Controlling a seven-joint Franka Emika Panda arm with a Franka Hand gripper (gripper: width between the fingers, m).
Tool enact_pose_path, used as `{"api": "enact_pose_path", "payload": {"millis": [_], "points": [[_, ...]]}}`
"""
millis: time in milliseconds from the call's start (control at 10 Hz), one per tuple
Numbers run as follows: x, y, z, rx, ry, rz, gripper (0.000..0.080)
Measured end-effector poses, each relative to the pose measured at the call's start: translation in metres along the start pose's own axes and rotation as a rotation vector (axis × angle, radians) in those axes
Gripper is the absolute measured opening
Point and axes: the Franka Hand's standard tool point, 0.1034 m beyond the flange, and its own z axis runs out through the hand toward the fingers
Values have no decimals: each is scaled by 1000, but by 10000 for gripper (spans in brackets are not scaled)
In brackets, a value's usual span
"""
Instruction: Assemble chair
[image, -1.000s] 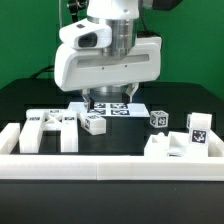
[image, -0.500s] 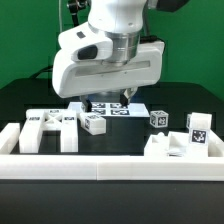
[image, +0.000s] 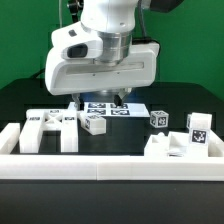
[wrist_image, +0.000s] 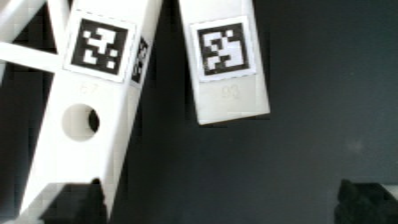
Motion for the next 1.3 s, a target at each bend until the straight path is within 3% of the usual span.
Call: {"api": "enact_pose_path", "payload": {"millis": [400, 600, 900, 1200, 1300], "points": [[-1, 3, 1, 0, -2, 2, 649], [-6, 8, 1, -12, -6, 64, 649], [-9, 11, 1, -5, -27, 87, 649], [-14, 5, 6, 38, -187, 84, 649], [-14, 9, 8, 40, -234, 83, 649]]}}
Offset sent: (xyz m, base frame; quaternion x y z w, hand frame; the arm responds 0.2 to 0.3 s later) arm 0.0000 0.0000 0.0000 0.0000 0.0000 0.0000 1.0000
